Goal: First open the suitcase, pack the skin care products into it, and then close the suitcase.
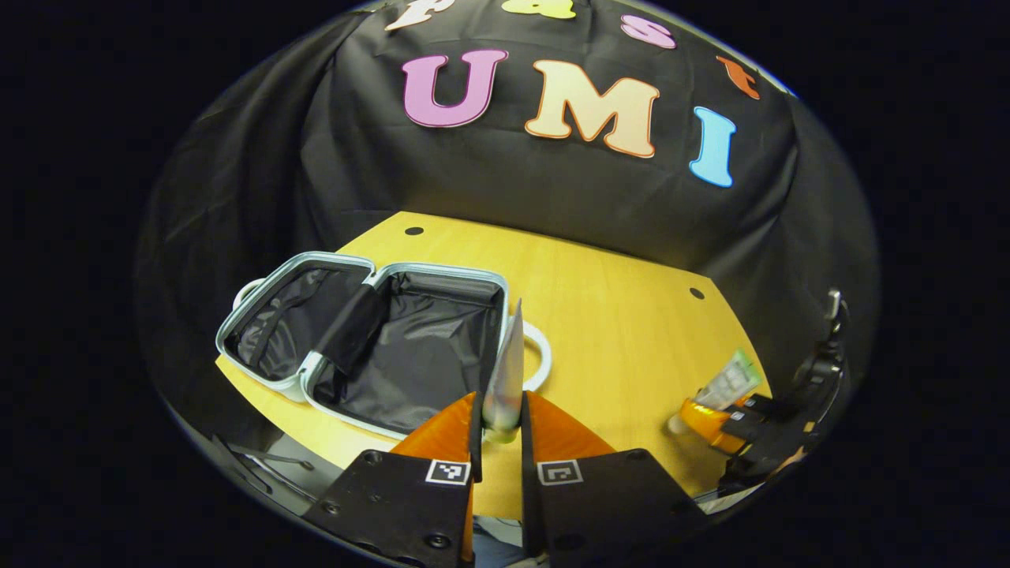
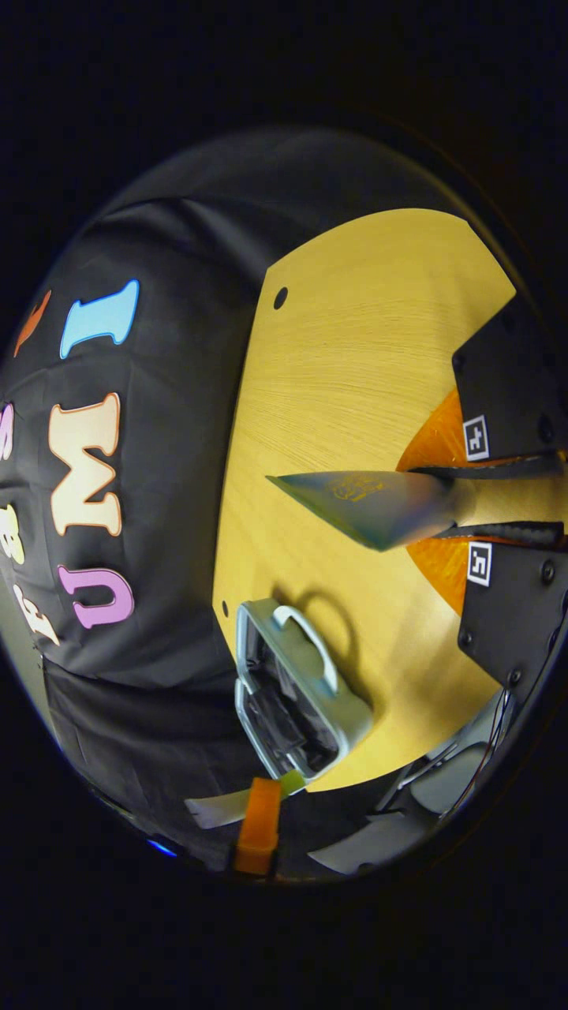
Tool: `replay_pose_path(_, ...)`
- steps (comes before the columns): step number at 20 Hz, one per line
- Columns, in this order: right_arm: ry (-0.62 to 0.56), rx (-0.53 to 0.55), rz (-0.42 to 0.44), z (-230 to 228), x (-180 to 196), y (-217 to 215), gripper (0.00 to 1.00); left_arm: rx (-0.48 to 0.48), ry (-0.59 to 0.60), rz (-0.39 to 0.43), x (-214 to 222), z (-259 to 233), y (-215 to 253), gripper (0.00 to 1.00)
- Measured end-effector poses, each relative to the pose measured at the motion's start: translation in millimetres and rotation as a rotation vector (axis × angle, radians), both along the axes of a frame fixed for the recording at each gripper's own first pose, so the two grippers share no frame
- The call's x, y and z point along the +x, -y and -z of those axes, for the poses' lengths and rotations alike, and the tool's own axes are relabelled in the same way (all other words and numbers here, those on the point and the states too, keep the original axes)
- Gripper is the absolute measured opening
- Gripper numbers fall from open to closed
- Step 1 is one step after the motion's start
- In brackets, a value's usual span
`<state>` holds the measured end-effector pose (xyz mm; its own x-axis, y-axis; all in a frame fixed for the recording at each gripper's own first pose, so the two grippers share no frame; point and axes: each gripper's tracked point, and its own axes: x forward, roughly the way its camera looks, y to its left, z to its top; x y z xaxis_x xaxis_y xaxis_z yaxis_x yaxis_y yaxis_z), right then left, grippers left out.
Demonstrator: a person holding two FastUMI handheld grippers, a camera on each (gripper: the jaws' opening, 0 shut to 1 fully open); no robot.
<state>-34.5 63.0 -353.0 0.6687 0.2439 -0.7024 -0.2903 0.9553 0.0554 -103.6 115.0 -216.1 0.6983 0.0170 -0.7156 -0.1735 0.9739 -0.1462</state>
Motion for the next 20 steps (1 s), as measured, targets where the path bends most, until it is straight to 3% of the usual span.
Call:
replay_pose_path(8, 0.035, 0.014, -0.038, -47.6, 20.4, -91.3, 0.23, -0.01, -0.183, 0.086, 10.3, 57.9, -62.5, 0.17)
replay_pose_path(13, 0.017, 0.025, -0.076, -50.3, 24.8, -150.7, 0.23, 0.028, -0.3, 0.109, 9.7, 102.2, -99.9, 0.17)
replay_pose_path(17, -0.051, 0.06, -0.054, -41.2, 20.0, -189.1, 0.22, 0.003, -0.4, 0.126, 2.0, 137.6, -107.5, 0.17)
replay_pose_path(20, -0.066, 0.06, -0.067, -41.3, 17.1, -214.8, 0.23, -0.003, -0.41, 0.16, 7.8, 148.8, -110.3, 0.17)
